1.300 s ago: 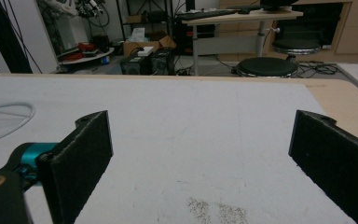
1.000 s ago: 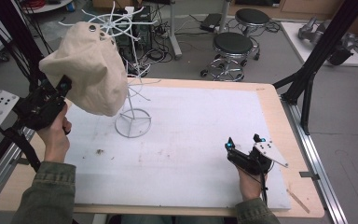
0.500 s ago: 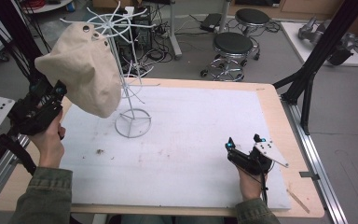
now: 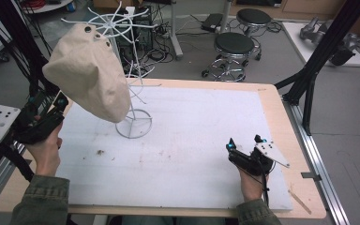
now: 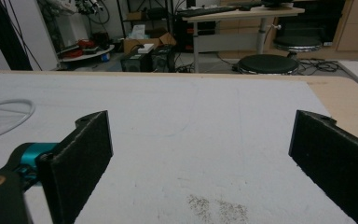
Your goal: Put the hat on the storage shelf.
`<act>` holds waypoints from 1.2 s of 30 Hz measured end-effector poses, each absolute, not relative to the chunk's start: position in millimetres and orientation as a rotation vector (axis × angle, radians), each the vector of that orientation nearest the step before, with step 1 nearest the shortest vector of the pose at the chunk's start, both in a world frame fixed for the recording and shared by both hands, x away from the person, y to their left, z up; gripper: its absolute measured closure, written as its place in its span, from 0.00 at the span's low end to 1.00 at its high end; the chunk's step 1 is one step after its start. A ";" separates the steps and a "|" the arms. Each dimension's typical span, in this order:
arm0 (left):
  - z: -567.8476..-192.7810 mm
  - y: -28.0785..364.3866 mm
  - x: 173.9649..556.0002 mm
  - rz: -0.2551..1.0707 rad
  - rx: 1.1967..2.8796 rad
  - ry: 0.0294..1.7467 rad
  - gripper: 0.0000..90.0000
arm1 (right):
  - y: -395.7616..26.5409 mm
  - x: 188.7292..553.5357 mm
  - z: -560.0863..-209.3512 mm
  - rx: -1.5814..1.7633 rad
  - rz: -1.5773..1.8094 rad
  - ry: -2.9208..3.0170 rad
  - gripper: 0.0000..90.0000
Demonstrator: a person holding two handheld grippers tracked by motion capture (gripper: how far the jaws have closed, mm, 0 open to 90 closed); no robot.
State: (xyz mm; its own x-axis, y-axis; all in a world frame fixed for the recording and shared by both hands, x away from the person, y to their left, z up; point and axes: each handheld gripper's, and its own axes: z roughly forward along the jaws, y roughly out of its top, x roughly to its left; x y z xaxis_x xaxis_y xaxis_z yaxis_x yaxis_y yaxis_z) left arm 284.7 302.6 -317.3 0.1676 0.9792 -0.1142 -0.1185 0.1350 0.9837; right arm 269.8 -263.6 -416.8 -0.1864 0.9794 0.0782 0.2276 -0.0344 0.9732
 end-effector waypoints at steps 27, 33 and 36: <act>-383.0 315.3 275.6 1.048 1.185 1.146 0.29 | -265.2 266.9 -415.3 1.320 1.278 1.465 0.06; -399.5 318.9 273.7 1.032 1.188 1.174 0.29 | -265.1 266.0 -415.3 1.333 1.278 1.458 0.06; -407.3 320.5 272.8 1.028 1.190 1.195 0.29 | -265.9 264.4 -414.6 1.328 1.276 1.446 0.06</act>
State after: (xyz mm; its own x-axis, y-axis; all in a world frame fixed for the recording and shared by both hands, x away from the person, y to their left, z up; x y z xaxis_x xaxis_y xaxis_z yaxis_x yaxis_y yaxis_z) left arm 272.8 320.5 -407.3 0.1126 0.9865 -0.1191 0.0294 0.1165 0.9928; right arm 264.4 -265.9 -414.6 -0.1509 0.9852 0.0817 0.2036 -0.0499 0.9778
